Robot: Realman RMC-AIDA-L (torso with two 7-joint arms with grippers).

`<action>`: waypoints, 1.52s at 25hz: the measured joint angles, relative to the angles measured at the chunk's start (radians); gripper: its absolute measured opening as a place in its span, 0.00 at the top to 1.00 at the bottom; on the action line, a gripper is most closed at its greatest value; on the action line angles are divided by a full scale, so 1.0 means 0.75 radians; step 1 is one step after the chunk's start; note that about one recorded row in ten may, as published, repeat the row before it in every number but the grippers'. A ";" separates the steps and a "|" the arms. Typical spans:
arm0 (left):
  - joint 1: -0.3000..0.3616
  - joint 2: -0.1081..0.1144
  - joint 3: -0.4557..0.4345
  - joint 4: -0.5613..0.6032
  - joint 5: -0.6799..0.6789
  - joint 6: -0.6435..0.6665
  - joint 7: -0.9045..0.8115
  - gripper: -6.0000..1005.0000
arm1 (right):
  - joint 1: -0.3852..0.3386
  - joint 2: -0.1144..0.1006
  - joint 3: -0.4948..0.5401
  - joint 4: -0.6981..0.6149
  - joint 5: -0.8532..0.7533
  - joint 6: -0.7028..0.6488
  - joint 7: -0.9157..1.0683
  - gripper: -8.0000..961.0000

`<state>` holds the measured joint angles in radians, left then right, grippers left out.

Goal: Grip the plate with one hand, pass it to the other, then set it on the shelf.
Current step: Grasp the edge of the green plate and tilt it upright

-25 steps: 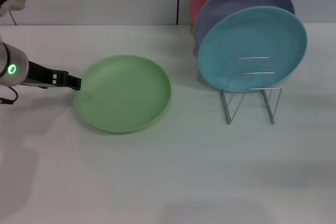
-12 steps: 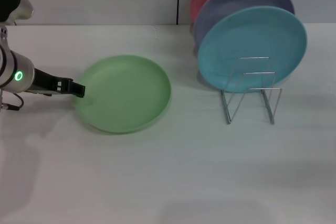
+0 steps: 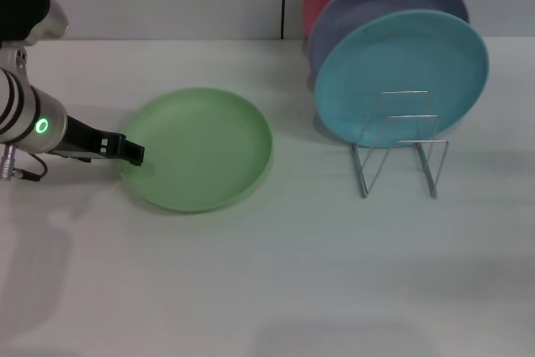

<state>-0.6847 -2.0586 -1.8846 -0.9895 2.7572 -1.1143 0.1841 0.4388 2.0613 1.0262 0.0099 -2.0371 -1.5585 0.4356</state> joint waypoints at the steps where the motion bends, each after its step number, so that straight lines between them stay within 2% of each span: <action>1: -0.002 0.000 0.001 0.006 0.000 0.000 0.000 0.18 | 0.000 0.000 0.000 0.000 0.000 0.000 0.000 0.27; 15: -0.013 0.000 0.017 0.038 0.001 -0.003 0.000 0.18 | 0.000 -0.002 -0.002 -0.003 0.000 0.000 0.000 0.27; 22: -0.018 0.000 0.024 0.039 -0.001 -0.003 0.000 0.36 | -0.003 -0.002 -0.002 -0.003 0.000 0.000 0.000 0.27; 34: -0.026 0.000 0.041 0.039 0.005 -0.008 0.000 0.40 | -0.004 -0.002 -0.002 -0.003 0.000 -0.001 0.000 0.27; 38: -0.028 0.000 0.043 0.039 0.005 -0.025 0.003 0.55 | -0.003 -0.001 -0.004 -0.003 0.000 -0.005 0.000 0.27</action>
<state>-0.7053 -2.0586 -1.8524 -0.9603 2.7613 -1.1328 0.1862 0.4363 2.0601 1.0232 0.0077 -2.0371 -1.5623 0.4356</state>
